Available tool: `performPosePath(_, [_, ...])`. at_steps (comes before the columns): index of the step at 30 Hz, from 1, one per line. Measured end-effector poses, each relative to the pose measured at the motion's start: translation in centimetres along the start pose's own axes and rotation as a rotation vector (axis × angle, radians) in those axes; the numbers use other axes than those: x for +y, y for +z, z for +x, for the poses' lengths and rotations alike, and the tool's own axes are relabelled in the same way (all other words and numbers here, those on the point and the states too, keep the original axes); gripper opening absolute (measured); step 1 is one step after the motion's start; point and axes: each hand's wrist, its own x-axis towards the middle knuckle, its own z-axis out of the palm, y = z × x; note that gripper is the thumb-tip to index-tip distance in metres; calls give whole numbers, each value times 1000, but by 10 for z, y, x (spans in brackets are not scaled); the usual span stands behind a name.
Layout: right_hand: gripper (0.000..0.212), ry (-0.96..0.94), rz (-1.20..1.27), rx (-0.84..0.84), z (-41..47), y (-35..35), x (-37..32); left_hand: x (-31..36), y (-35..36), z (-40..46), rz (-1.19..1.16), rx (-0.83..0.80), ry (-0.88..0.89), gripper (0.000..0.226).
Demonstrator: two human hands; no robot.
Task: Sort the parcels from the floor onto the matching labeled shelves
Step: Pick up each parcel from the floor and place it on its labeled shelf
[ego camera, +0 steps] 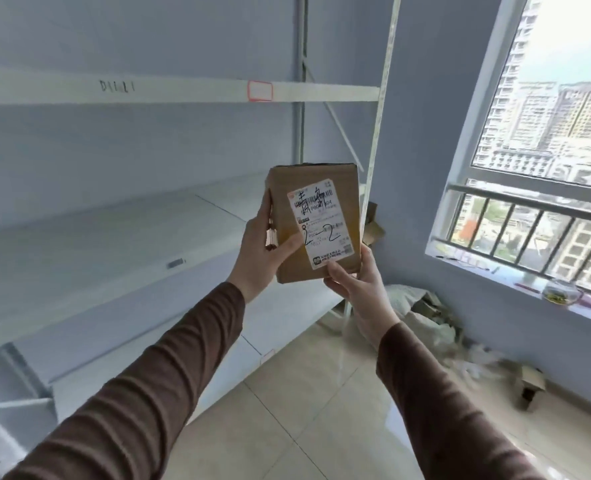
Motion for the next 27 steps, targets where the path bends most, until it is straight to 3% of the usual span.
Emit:
performPosePath(5, [52, 44, -36, -158, 49, 69, 37, -37, -75, -8, 165, 64, -113, 106])
performPosePath(10, [49, 22, -110, -356, 85, 148, 72, -66, -154, -30, 233, 249, -207, 96])
performPosePath(16, [44, 17, -115, -506, 95, 244, 114, -86, -240, -56, 286, 365, -325, 110])
performPosePath(22, [33, -13, -157, -593, 94, 337, 149, -106, -335, -86, 323, 399, -411, 117])
performPosePath(27, [39, -83, -296, -638, 77, 407, 179, -119, -409, -115, 332, 388, -442, 115])
